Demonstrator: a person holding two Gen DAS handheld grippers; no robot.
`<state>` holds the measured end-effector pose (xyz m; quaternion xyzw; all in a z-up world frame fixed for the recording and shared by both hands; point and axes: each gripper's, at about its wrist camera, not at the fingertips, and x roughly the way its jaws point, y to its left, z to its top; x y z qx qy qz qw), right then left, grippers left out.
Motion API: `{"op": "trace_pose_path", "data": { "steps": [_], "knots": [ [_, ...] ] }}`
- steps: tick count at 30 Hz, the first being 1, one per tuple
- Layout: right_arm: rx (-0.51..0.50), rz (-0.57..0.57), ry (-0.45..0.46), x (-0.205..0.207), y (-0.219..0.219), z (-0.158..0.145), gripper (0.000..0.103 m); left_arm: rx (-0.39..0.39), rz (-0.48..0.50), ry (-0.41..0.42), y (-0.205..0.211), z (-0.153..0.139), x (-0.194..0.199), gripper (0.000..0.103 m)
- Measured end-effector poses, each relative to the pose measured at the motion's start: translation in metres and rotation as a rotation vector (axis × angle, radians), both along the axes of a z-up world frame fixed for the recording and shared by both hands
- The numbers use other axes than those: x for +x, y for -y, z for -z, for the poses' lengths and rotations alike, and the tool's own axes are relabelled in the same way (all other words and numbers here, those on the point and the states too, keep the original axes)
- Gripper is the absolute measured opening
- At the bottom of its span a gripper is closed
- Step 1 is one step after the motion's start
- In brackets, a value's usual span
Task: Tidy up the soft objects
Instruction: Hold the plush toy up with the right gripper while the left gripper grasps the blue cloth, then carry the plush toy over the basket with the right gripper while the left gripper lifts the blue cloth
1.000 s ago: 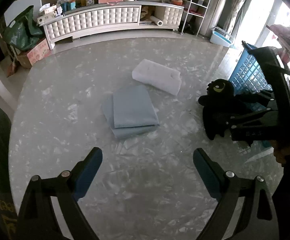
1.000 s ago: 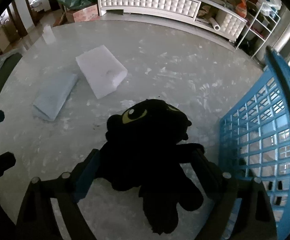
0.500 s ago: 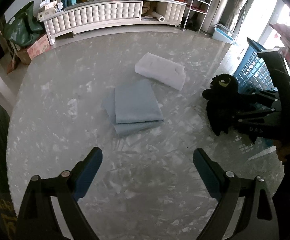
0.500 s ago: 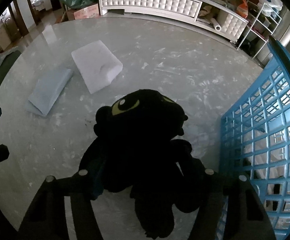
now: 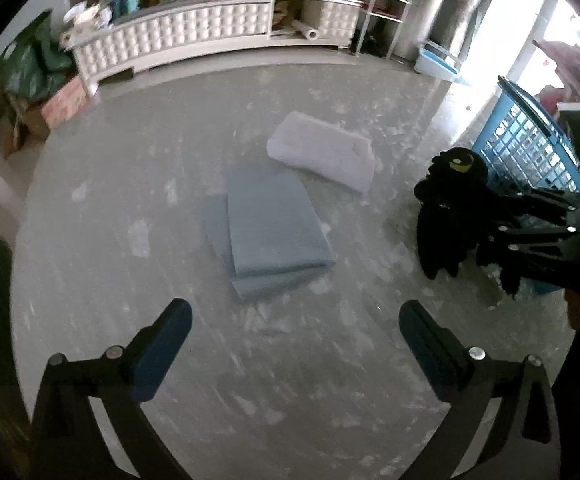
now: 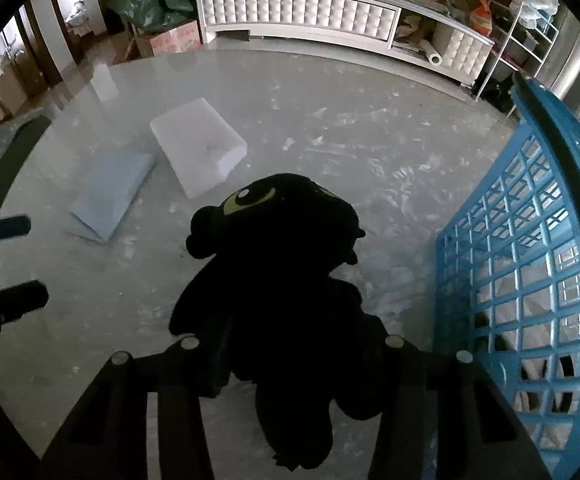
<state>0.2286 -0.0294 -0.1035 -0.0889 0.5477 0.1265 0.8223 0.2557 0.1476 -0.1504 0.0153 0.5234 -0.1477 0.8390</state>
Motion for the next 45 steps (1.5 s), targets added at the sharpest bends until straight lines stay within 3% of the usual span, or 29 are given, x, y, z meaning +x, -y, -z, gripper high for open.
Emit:
{"op": "trace_pose_path", "data": {
  "steps": [6,10,14,22,27,34,37,41,45],
  "knots": [
    [0.038,-0.002,0.005,-0.008,0.001,-0.015,0.045,0.074,0.083,0.011,0.010,-0.005,0.024,0.103],
    [0.044,-0.003,0.021,-0.010,-0.002,-0.027,0.045,0.104,0.105,-0.032,0.012,0.006,0.042,0.103],
    [0.057,-0.003,0.040,-0.011,-0.001,-0.043,0.045,0.155,0.156,-0.018,0.019,0.015,0.043,0.103],
    [0.074,-0.023,0.060,-0.011,-0.002,-0.065,0.045,0.142,0.191,0.015,0.020,0.022,0.045,0.102],
    [0.069,-0.039,0.080,-0.010,0.000,-0.073,0.045,0.156,0.164,0.013,0.010,0.027,0.050,0.084],
    [0.087,-0.036,0.104,-0.007,0.007,-0.087,0.045,0.166,0.175,0.011,0.015,0.030,0.050,0.083],
    [0.099,-0.040,0.123,-0.010,0.011,-0.098,0.045,0.148,0.175,0.002,0.015,0.033,0.051,0.074],
    [0.103,-0.047,0.172,-0.014,0.016,-0.120,0.045,0.139,0.189,0.026,0.015,0.033,0.048,0.054],
    [0.096,-0.043,0.205,-0.019,0.023,-0.132,0.045,0.141,0.188,0.025,0.015,0.032,0.047,0.045]
  ]
}}
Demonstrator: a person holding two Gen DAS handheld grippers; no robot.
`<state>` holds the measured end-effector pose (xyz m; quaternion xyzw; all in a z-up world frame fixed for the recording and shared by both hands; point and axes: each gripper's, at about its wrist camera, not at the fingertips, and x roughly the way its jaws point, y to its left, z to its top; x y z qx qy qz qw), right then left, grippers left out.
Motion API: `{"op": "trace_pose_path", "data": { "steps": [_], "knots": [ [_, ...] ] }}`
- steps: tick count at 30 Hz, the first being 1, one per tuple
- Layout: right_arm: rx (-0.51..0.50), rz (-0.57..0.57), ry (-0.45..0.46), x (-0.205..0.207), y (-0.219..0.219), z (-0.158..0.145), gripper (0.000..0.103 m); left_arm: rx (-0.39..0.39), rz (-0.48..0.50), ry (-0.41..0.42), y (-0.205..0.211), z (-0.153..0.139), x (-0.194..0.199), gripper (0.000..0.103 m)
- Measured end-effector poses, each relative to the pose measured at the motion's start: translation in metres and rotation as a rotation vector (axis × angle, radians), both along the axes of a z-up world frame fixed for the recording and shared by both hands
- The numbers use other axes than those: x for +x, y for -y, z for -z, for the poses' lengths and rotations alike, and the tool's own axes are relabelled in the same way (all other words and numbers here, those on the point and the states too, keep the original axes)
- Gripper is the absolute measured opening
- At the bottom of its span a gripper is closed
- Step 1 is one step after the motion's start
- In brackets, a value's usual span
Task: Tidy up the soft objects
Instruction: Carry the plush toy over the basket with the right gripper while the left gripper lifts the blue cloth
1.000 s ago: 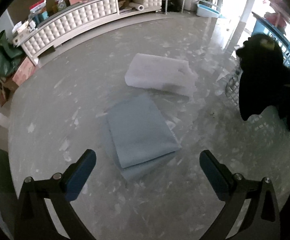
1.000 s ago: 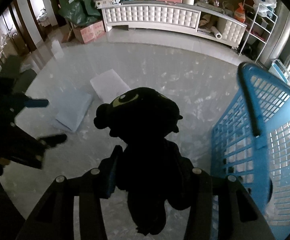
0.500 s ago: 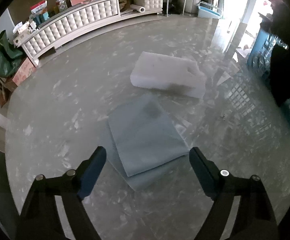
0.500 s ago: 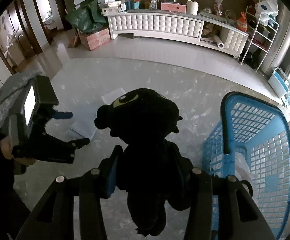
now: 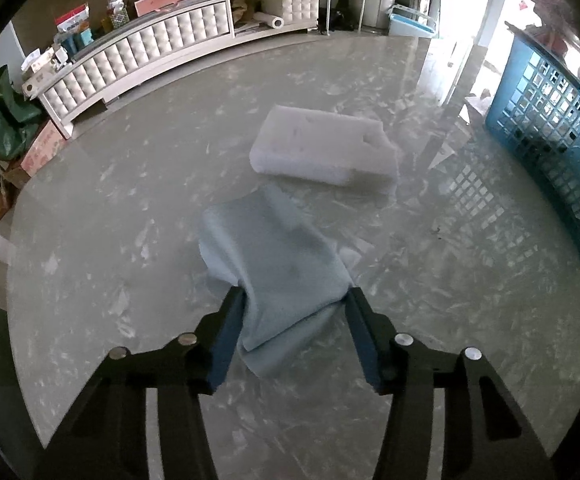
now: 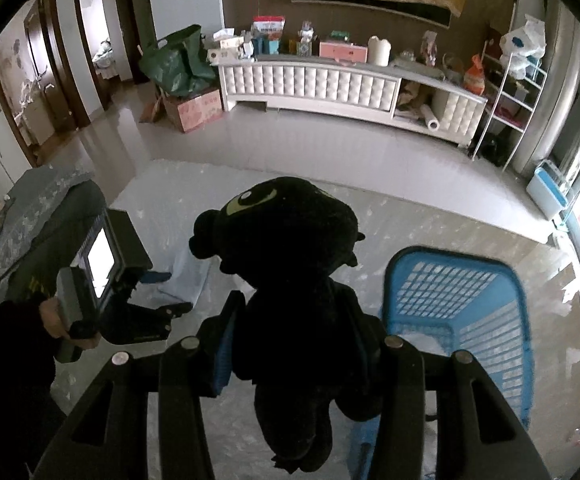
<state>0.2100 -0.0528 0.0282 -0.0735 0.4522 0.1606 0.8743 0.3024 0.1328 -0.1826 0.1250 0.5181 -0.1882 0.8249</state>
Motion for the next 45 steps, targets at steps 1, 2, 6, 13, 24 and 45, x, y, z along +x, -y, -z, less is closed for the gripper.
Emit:
{"op": "trace_pose_path", "data": {
  "steps": [1,2,6,13,24,45],
  "knots": [
    [-0.003,0.006,0.009,0.000,0.003,-0.003,0.045,0.000,0.001,0.001,0.000,0.000,-0.001,0.041],
    [-0.007,0.012,0.019,0.000,0.006,-0.006,0.045,-0.001,-0.001,0.002,0.000,-0.002,0.000,0.030],
    [-0.020,0.049,0.061,-0.003,0.023,-0.020,0.045,-0.005,-0.018,0.011,-0.002,-0.003,0.000,0.018],
    [-0.040,0.123,0.107,-0.004,0.045,-0.034,0.045,-0.009,-0.048,0.018,-0.006,-0.006,0.003,0.007],
    [-0.135,0.162,0.115,-0.003,0.062,-0.031,0.045,-0.015,-0.063,0.013,-0.009,-0.008,0.001,0.007],
    [-0.118,0.246,-0.195,0.007,0.095,0.067,0.046,-0.028,-0.077,0.009,-0.010,-0.006,0.001,0.007]
  ]
}}
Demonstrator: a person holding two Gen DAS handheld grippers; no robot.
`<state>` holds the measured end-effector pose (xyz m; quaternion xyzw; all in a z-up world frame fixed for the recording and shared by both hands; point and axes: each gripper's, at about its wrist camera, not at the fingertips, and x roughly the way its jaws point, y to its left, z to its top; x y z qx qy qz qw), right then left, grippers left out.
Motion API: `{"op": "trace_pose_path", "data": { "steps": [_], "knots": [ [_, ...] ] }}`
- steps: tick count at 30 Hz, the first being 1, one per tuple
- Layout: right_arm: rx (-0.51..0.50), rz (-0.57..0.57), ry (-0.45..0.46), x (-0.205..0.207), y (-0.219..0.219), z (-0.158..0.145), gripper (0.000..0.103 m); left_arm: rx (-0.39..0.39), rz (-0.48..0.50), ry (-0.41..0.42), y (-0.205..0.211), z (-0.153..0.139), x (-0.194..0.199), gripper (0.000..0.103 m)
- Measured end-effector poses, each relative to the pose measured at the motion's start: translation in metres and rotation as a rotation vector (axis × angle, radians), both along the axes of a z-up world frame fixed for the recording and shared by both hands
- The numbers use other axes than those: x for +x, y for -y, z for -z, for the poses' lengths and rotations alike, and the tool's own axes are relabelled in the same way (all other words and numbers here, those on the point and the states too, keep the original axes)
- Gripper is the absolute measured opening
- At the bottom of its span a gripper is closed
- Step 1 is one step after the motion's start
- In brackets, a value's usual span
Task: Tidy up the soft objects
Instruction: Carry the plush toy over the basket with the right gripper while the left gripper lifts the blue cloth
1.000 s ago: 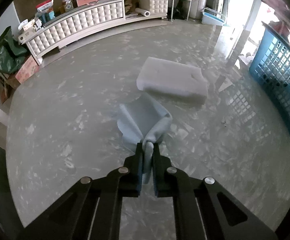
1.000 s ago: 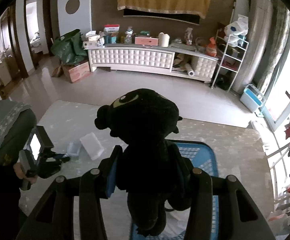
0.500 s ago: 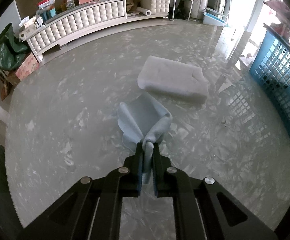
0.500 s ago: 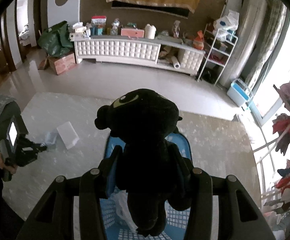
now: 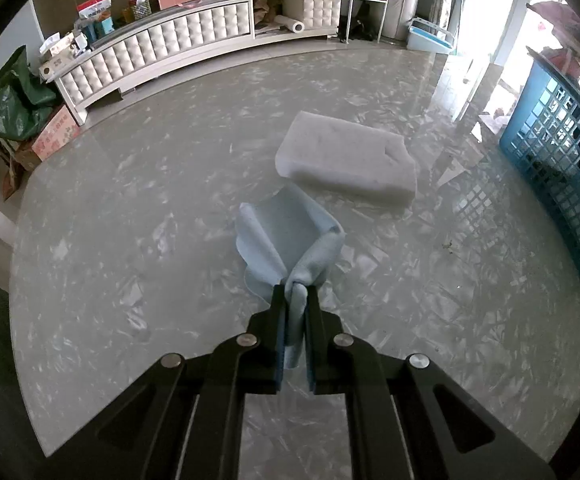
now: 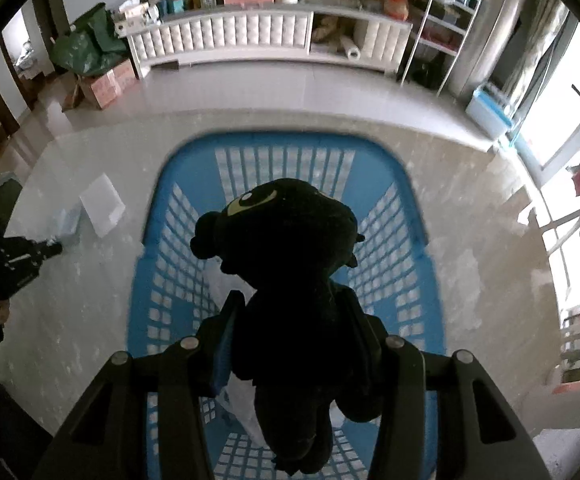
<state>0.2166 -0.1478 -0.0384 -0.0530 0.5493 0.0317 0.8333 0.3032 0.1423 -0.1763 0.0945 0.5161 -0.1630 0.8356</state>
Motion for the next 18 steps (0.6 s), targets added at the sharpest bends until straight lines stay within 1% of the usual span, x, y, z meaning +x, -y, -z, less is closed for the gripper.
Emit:
{"op": "trace_pose_path", "data": {
  "steps": [4,8,12,15,18],
  "knots": [
    [0.010,0.018,-0.061,0.002,0.000,0.019,0.046,-0.005,-0.005,0.003,-0.001,0.000,-0.001,0.007],
    [0.031,0.022,-0.110,0.002,-0.001,0.025,0.046,-0.004,-0.010,0.004,0.000,0.001,-0.001,0.007],
    [0.034,0.027,-0.121,0.001,-0.001,0.024,0.048,-0.021,-0.026,-0.016,-0.002,0.000,0.000,0.007],
    [0.027,0.025,-0.137,-0.001,-0.004,0.027,0.049,-0.020,-0.024,-0.015,0.000,-0.001,0.000,0.007],
    [0.020,0.026,-0.131,-0.003,-0.002,0.025,0.052,-0.023,-0.019,-0.011,0.001,-0.004,-0.001,0.007]
  ]
}}
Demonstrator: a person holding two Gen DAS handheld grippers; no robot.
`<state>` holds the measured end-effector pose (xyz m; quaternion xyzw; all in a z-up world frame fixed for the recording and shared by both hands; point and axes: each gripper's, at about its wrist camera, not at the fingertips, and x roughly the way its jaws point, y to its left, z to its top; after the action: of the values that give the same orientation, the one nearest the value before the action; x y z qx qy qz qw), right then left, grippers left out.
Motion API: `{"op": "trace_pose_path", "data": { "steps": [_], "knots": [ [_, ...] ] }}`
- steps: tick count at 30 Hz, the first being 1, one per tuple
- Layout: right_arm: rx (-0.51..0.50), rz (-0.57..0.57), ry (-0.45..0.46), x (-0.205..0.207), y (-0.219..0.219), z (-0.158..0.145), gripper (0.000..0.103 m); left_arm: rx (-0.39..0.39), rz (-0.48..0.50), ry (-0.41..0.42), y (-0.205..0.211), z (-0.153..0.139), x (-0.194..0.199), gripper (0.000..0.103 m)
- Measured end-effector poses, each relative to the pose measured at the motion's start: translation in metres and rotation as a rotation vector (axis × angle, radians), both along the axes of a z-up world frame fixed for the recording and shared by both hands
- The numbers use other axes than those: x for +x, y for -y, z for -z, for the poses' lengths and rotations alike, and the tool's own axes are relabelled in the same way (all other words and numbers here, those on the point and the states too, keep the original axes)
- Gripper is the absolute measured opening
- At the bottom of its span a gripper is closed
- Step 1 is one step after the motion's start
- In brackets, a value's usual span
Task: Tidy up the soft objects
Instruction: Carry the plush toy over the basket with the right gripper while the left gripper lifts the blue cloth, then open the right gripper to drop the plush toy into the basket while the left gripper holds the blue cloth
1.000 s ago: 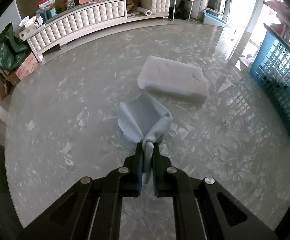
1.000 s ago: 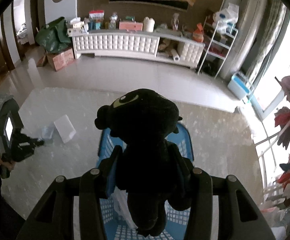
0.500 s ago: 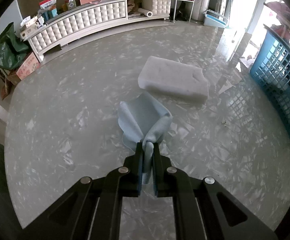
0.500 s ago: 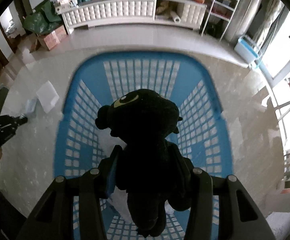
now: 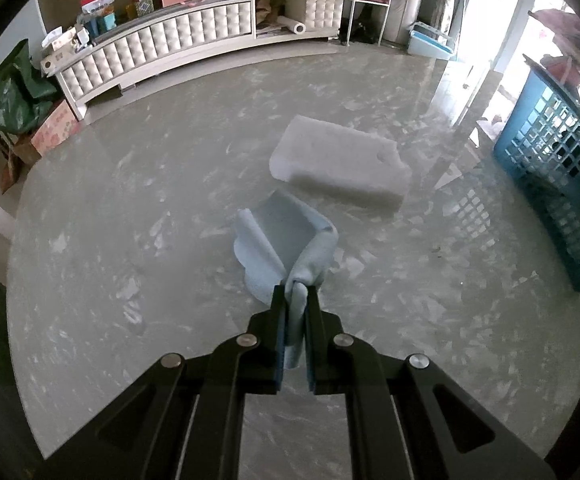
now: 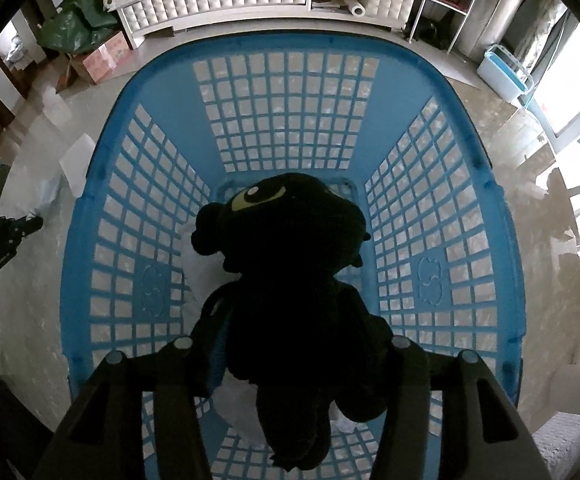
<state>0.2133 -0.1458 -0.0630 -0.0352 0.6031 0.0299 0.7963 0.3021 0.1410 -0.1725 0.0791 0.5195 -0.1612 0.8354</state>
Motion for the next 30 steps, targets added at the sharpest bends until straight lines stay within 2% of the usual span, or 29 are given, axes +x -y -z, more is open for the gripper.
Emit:
{"op": "trace_pose_path", "data": {
  "steps": [4,6,10,12,14,22,30],
  "knots": [
    [-0.026,0.004,0.008,-0.006,-0.002,0.000,0.066,0.000,0.010,0.019,0.004,-0.007,-0.007,0.007],
    [-0.008,0.002,0.008,-0.010,-0.002,-0.001,0.071,-0.005,0.013,0.027,0.006,-0.011,-0.010,0.007],
    [-0.066,-0.013,0.036,-0.022,-0.006,-0.009,0.082,-0.024,0.016,0.037,0.012,-0.021,-0.018,0.007],
    [-0.068,-0.011,0.058,-0.030,-0.004,-0.016,0.087,-0.009,0.016,0.047,0.016,-0.024,-0.021,0.007],
    [-0.058,-0.010,0.074,-0.035,-0.001,-0.021,0.099,-0.015,0.019,0.048,0.020,-0.028,-0.025,0.007],
    [-0.044,-0.030,0.123,-0.064,0.005,-0.043,0.103,-0.091,0.013,0.056,0.035,-0.055,-0.052,0.007],
    [-0.003,-0.030,0.176,-0.083,0.026,-0.057,0.103,-0.125,0.035,0.091,0.062,-0.091,-0.073,0.007]
  ]
}}
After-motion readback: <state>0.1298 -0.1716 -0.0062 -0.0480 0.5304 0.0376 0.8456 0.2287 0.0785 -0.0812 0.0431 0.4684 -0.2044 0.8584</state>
